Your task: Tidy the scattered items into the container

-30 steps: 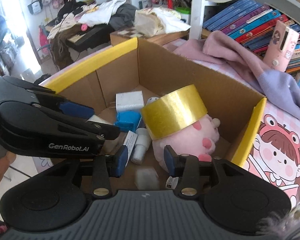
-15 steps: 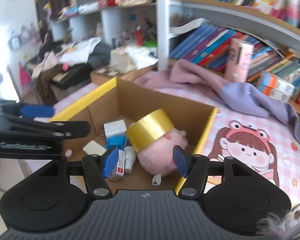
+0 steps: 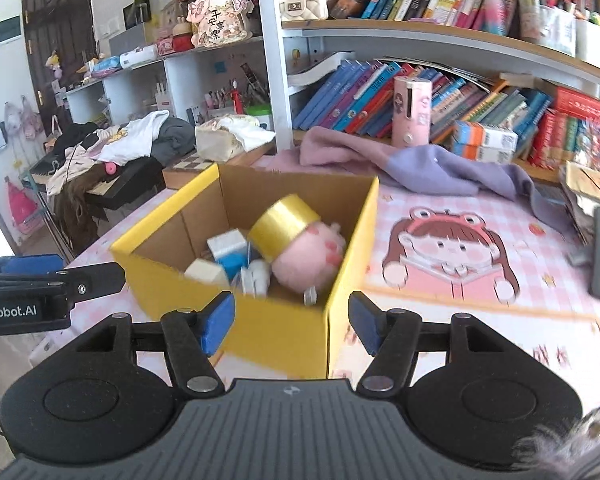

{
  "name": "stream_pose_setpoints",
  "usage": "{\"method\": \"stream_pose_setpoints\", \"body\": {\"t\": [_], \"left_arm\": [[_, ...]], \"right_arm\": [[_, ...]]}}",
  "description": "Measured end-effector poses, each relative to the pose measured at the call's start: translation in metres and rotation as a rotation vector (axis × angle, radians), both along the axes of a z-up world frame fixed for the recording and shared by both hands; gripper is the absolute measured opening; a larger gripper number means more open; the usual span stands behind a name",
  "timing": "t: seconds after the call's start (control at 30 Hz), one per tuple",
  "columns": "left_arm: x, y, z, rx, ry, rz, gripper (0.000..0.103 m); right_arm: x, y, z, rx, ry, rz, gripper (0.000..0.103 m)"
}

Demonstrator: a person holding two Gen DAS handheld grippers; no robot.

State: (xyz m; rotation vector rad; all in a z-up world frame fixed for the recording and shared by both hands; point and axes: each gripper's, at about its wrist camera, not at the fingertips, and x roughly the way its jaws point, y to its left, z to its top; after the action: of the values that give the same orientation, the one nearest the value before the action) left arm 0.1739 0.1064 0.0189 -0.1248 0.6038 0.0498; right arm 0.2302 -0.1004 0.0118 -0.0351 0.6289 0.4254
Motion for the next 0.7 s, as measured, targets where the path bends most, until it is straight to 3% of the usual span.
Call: {"method": "stream_pose_setpoints", "body": {"t": [0.33, 0.53, 0.7], "left_arm": [[-0.057, -0.020, -0.017, 0.079, 0.037, -0.081, 0.092], [-0.068, -0.027, -0.023, 0.086, 0.064, -0.106, 0.096], [-0.071, -0.030, -0.034, 0.076, 0.130, -0.111, 0.097]], "right_arm": [[-0.086, -0.019, -0.022, -0.027, 0.034, -0.116, 0.073], [-0.110, -0.028, -0.028, -0.059, 0.046, -0.163, 0.084], [-0.116, -0.040, -0.032, -0.064, 0.076, -0.207, 0.087]]}}
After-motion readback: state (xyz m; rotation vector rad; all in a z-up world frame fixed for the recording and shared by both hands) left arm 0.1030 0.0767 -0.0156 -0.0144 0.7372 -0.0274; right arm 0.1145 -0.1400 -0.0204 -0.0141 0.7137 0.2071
